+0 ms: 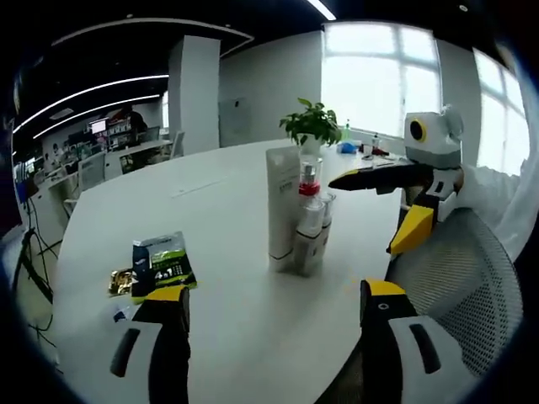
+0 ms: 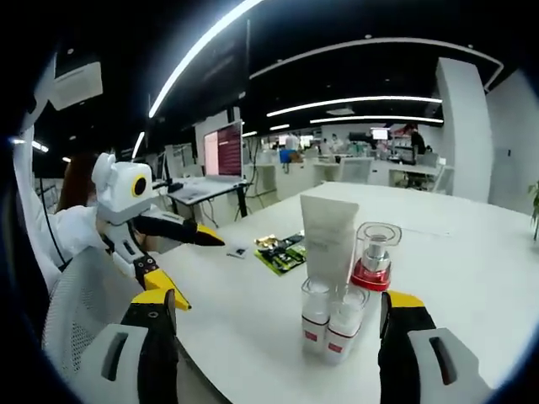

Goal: Arrange the skincare products in the storage area until every visible bottle or jar stands upright without overlapping.

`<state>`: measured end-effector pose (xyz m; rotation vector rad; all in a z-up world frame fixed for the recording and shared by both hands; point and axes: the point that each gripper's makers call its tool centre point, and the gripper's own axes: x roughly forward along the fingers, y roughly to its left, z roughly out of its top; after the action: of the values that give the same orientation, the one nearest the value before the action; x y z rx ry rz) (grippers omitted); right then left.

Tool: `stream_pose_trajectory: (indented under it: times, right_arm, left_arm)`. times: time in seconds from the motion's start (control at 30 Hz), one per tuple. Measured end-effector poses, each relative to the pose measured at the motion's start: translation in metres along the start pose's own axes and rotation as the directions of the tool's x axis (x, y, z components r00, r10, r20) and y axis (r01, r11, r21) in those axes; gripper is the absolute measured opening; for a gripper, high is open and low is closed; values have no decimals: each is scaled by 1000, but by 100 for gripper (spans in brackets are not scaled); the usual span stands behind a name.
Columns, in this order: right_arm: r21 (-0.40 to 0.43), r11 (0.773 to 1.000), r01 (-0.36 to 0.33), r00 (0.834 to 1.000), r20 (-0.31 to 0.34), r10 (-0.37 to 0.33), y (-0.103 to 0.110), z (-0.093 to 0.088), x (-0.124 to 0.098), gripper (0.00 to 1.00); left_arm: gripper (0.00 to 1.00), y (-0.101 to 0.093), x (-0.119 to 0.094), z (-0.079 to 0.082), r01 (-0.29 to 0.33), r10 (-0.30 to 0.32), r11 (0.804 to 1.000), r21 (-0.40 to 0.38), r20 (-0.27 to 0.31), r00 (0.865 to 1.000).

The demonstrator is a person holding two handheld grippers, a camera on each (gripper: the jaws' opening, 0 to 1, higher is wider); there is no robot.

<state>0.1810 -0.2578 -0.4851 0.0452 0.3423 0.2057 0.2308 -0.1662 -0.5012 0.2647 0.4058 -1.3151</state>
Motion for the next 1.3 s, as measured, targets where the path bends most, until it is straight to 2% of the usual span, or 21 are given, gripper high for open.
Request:
stream_pose_trajectory:
  times: [0.2, 0.3, 0.4, 0.5, 0.6, 0.67, 0.8, 0.93, 1.07, 1.3]
  right_arm:
    - [4, 1000, 0, 1000, -2, 0, 1, -2, 3, 100]
    - [7, 1000, 4, 1000, 2, -4, 2, -1, 5, 100]
    - [25, 999, -22, 1000, 0, 22, 8, -1, 8, 100]
    - [-40, 999, -14, 1000, -14, 14, 10, -2, 9, 100]
    - [-43, 999, -13, 1000, -15, 13, 10, -3, 9, 100]
    - [-46, 999, -8, 1000, -19, 7, 8, -3, 9, 100]
    - [-39, 999, -1, 1000, -11, 1, 5, -2, 9, 100]
    - [-47, 999, 15, 1000, -18, -16, 1, -4, 9, 100]
    - [-43, 999, 30, 1000, -8, -30, -4, -2, 8, 100]
    - [-43, 998, 56, 998, -5, -56, -10, -3, 8, 100]
  left_arm:
    - [89, 1, 1, -2, -10, 10, 1000, -6, -11, 1000]
    - [89, 1, 1, -3, -9, 9, 1000, -10, -15, 1000]
    - [91, 1, 1, -4, -7, 7, 1000, -17, -20, 1000]
    - [94, 2, 1, -4, -8, 8, 1000, -19, -21, 1000]
    - [99, 2, 2, -8, -12, 11, 1000, -29, -35, 999]
    - [99, 2, 2, -10, -10, 8, 999, -35, -50, 999]
    - [99, -2, 3, -5, 14, -16, 999, -49, -24, 1000]
    - [99, -2, 4, -10, 6, -9, 998, -64, -47, 999]
    - [99, -1, 3, -7, 4, -6, 998, -69, -33, 999]
    - [99, 0, 4, -17, -6, 2, 998, -56, -75, 997]
